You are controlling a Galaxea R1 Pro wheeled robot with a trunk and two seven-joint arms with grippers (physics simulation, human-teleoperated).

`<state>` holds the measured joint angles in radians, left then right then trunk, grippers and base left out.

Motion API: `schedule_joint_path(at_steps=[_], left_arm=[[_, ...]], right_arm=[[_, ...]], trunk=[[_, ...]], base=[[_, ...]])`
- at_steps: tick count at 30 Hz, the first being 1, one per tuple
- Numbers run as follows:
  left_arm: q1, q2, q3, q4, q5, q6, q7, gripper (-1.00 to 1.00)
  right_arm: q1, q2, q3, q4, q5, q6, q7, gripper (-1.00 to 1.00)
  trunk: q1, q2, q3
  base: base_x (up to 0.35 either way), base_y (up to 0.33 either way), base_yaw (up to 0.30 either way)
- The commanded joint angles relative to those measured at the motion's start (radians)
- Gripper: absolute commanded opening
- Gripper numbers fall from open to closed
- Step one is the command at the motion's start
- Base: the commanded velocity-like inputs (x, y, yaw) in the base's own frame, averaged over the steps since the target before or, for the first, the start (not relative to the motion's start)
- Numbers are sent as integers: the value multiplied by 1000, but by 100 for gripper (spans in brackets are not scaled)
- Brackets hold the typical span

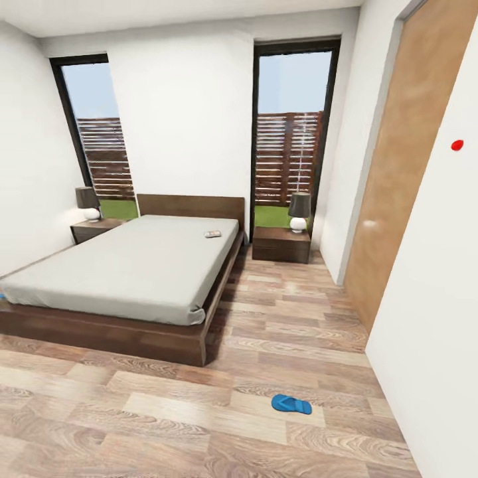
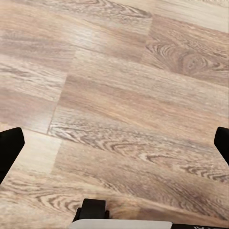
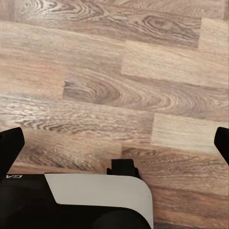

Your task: In the bedroom, move the book from the bed onto either nightstand, and place the two sandals side by side next to the bed.

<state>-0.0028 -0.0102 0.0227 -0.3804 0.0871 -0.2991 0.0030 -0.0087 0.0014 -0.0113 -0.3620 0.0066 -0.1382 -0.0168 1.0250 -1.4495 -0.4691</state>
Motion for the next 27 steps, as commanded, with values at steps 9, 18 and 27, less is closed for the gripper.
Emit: schedule_joint_path(at_steps=[9,18,27], left_arm=[[0,-1,2,0,7,-2,-1,100],[0,-1,2,0,7,-2,-1,100],[0,-1,2,0,7,-2,-1,100]], right_arm=[[0,0,-1,0,0,-3,-2,100],[0,0,-1,0,1,-3,-2,100],[0,0,-1,0,1,-3,-2,100]], trunk=[[0,-1,-1],[0,-1,-1],[0,-1,-1]], base=[[0,0,293],[0,0,293],[0,0,293]])
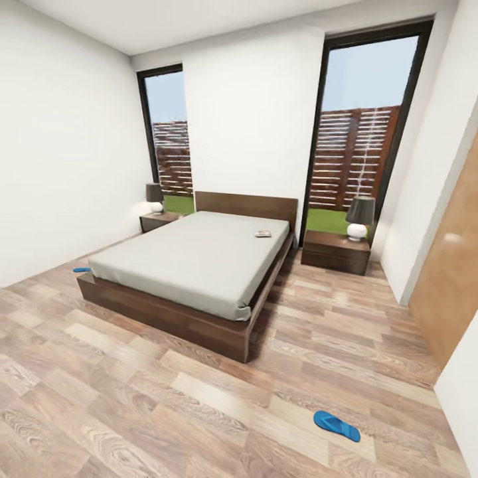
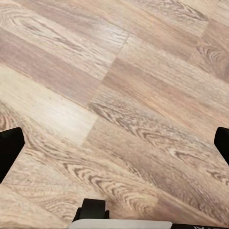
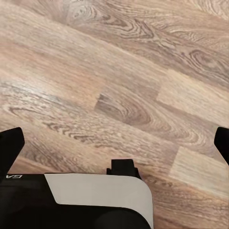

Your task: In the bedroom, move the book from the bed onto either nightstand, and place the two sandals side by side next to the bed.

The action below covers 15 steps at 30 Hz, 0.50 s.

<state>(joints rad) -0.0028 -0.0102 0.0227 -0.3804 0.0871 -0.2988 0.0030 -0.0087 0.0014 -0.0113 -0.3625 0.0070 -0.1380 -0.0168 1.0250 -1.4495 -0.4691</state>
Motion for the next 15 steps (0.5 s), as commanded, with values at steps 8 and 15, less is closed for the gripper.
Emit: schedule_joint_path(at_steps=[8,15], left_arm=[[0,-1,2,0,7,-2,-1,100],[0,-1,2,0,7,-2,-1,100]], right_arm=[[0,0,-1,0,1,-3,-2,100],[1,0,-1,1,1,-3,-2,100]], trunk=[[0,0,-1],[0,0,-1]], base=[[0,0,293],[0,0,293]])
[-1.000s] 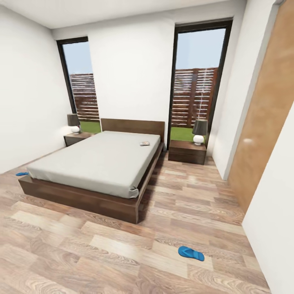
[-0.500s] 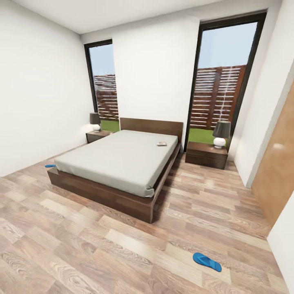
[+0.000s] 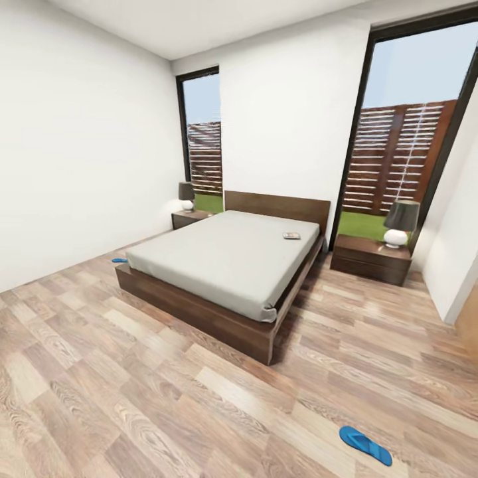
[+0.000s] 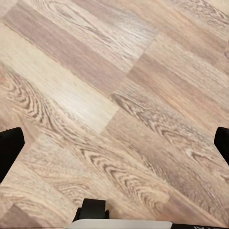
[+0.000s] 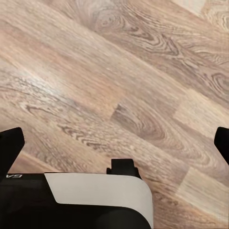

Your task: In the bedroom, move the book from the bed onto either nightstand, and place the two sandals side by side next to the bed.

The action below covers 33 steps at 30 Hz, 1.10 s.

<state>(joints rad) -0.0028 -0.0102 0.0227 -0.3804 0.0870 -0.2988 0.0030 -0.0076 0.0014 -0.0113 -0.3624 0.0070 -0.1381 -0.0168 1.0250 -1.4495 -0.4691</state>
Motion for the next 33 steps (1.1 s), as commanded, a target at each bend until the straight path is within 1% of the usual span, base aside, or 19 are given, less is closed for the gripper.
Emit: schedule_joint_path(at_steps=[1,33], left_arm=[[0,-1,2,0,7,-2,-1,100],[0,-1,2,0,7,-2,-1,100]], right_arm=[[-1,0,-1,0,1,-3,-2,100],[-1,0,-1,0,1,-3,-2,100]], trunk=[[0,0,-1],[0,0,-1]], base=[[0,0,293],[0,0,293]])
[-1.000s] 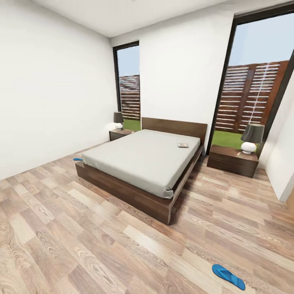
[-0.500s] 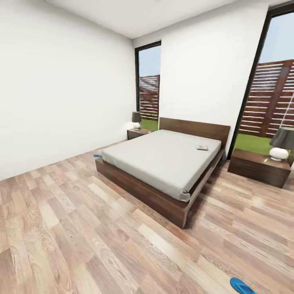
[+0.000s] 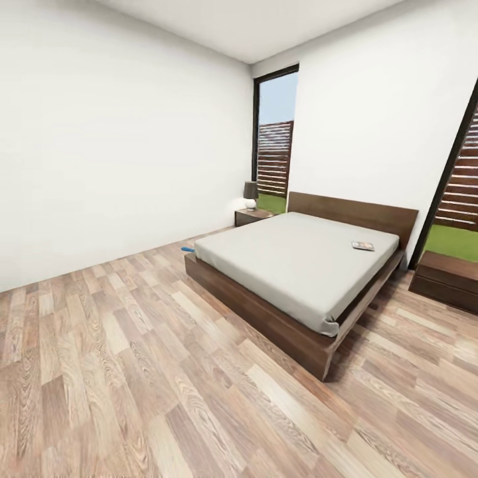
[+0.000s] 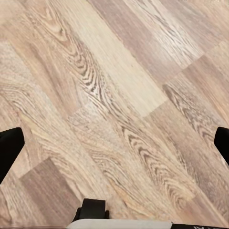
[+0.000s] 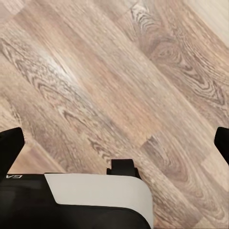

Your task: In the bedroom, move the book from the bed onto either nightstand, and place the two sandals side by side next to the bed.

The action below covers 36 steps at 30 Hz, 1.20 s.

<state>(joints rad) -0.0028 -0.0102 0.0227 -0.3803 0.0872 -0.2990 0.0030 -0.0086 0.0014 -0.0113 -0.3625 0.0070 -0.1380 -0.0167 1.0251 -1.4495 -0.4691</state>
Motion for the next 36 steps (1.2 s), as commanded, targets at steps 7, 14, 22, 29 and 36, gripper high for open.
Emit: schedule_joint_path(at_steps=[7,14,22,29,36], left_arm=[[0,-1,2,0,6,-2,-1,100],[0,-1,2,0,6,-2,-1,100],[0,-1,2,0,7,-2,-1,100],[0,-1,2,0,6,-2,-1,100],[0,-1,2,0,7,-2,-1,100]], right_arm=[[0,0,-1,1,1,-3,-2,100],[0,0,-1,1,1,-3,-2,100],[-1,0,-1,1,1,-3,-2,100],[0,0,-1,1,1,-4,-2,100],[0,0,-1,1,1,-3,-2,100]], trunk=[[0,0,-1],[0,0,-1],[0,0,-1],[0,0,-1],[0,0,-1]], base=[[0,0,293],[0,0,293],[0,0,293],[0,0,293],[0,0,293]])
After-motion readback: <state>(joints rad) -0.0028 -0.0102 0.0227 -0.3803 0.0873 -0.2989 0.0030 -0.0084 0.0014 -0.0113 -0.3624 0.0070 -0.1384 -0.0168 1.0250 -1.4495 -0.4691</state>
